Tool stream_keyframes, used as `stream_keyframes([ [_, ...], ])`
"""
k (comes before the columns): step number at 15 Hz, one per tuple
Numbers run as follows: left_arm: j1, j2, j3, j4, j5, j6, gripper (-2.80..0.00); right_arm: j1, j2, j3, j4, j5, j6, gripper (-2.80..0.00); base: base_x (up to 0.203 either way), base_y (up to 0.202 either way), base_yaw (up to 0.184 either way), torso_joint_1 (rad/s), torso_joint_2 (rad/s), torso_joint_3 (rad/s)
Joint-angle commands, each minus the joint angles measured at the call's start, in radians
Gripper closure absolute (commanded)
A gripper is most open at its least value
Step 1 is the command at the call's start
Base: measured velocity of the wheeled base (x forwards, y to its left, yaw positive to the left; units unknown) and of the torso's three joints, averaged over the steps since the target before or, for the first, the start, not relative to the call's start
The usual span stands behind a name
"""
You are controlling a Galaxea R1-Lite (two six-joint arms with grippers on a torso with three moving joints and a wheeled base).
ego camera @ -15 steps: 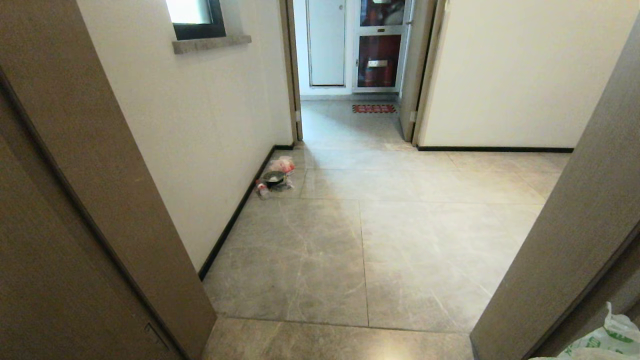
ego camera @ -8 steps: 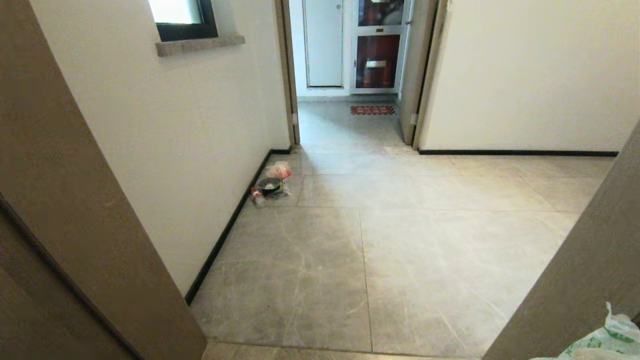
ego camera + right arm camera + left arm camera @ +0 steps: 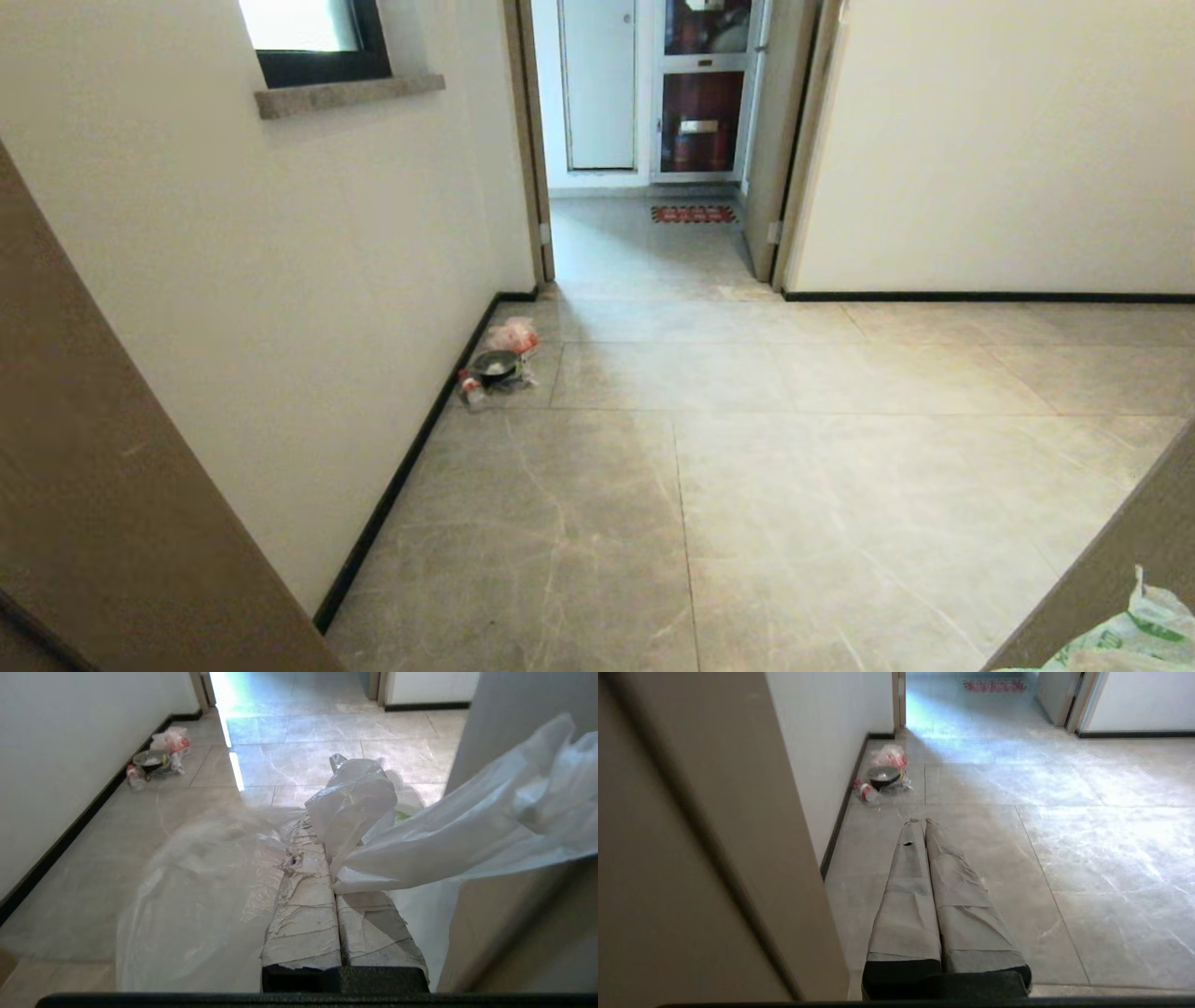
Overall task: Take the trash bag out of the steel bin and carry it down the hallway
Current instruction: Put the trash bag at the door
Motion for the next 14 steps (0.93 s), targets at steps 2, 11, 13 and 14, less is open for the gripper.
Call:
stream_keyframes([
  [2,0.001,0.000,0.000,0.001,0.000,0.000,0.00,0.001,0.002,0.000,0.000,0.000,-0.001,0.00,0.184,0.000,-0.001,0.013,0.00,0.004],
  [11,0.000,0.000,0.000,0.001,0.000,0.000,0.00,0.001,0.002,0.000,0.000,0.000,0.000,0.00,0.187,0.000,-0.003,0.002,0.00,0.003],
  [13,0.000,0.000,0.000,0.001,0.000,0.000,0.00,0.000,0.000,0.000,0.000,0.000,0.002,0.00,0.184,0.000,-0.005,0.002,0.00,0.004],
  [14,0.000,0.000,0.000,0.001,0.000,0.000,0.00,0.001,0.002,0.000,0.000,0.000,0.001,0.00,0.180,0.000,-0.003,0.002,0.00,0.002],
])
